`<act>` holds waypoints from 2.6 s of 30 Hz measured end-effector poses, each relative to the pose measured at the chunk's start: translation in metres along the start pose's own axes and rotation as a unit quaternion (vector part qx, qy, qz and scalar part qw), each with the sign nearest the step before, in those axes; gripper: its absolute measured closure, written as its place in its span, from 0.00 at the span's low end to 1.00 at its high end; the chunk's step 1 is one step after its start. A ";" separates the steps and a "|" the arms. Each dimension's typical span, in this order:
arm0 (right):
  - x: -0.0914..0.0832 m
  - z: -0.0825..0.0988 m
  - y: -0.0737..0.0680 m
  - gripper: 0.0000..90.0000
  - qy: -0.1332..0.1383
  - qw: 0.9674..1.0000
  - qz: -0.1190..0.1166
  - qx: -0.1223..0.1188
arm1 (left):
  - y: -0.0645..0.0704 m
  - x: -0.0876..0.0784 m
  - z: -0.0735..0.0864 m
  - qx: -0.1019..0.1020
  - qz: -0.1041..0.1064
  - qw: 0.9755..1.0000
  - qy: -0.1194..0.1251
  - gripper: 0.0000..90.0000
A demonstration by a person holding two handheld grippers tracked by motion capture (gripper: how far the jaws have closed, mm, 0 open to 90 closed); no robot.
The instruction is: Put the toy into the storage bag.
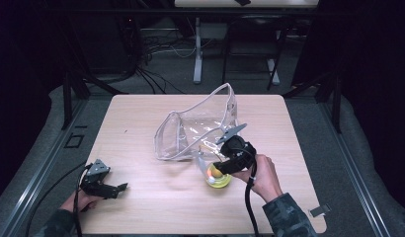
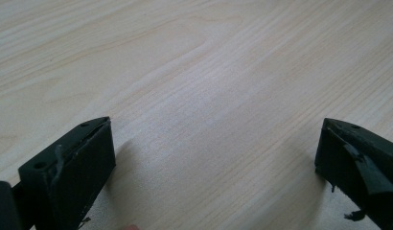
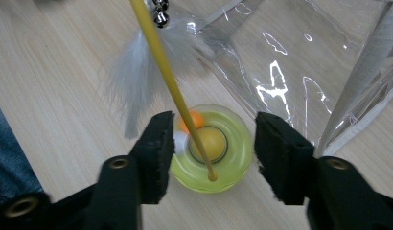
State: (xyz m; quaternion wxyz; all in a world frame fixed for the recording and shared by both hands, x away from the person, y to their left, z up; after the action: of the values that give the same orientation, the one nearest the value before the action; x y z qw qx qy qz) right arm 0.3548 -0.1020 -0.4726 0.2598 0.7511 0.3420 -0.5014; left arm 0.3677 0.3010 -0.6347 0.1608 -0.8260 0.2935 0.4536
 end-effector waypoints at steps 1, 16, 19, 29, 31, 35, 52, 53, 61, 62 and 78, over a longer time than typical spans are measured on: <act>-0.001 -0.001 0.000 0.66 0.002 1.000 -0.001 0.000 | 0.000 0.000 0.000 0.000 0.000 1.000 0.000 0.00; 0.001 -0.004 0.002 0.98 -0.013 1.000 -0.001 -0.005 | 0.000 0.000 0.000 0.000 0.000 1.000 0.000 0.00; 0.001 -0.006 0.003 0.98 -0.011 1.000 -0.001 -0.004 | 0.000 0.000 0.000 0.000 0.000 1.000 0.000 0.00; -0.015 -0.005 0.008 0.98 -0.016 1.000 0.004 0.002 | 0.001 0.000 0.001 -0.003 -0.003 1.000 0.000 0.00; -0.019 -0.004 0.009 0.98 -0.014 1.000 0.005 0.001 | 0.001 0.000 0.001 -0.003 -0.004 1.000 0.000 0.00; -0.027 0.001 0.014 0.98 -0.015 1.000 0.005 0.002 | 0.000 0.000 0.000 -0.001 -0.001 1.000 0.000 0.00; -0.042 0.023 0.034 0.98 -0.053 0.998 0.014 0.023 | 0.001 -0.001 0.001 -0.005 -0.004 1.000 -0.001 0.00; -0.043 0.024 0.035 0.98 -0.051 0.998 0.013 0.023 | 0.001 -0.001 0.001 -0.005 -0.004 1.000 -0.001 0.00; -0.052 0.034 0.048 0.98 -0.059 0.997 0.021 0.035 | 0.001 -0.001 0.001 -0.006 -0.004 1.000 -0.001 0.00; -0.053 0.035 0.050 0.98 -0.056 0.997 0.020 0.039 | 0.001 -0.001 0.000 -0.005 -0.004 1.000 -0.001 0.00; -0.054 0.051 0.091 0.98 -0.085 0.992 0.025 0.090 | 0.001 0.000 0.001 -0.007 -0.006 1.000 0.000 0.00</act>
State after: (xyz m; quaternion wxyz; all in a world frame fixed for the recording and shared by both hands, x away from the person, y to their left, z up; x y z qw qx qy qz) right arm 0.3817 -0.2107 -0.4362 0.2319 0.7345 0.2536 -0.5852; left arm 0.3667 0.3007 -0.6347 0.1577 -0.8291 0.2852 0.4543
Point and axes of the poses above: each handheld gripper's, and its own axes: x roughly forward along the jaws, z roughly out of its underside, y roughly to its right, the point moved 6 cm from there along x, roughly forward along the jaws, and after that the axes turned 13 degrees about -y, right-handed, at the moved point
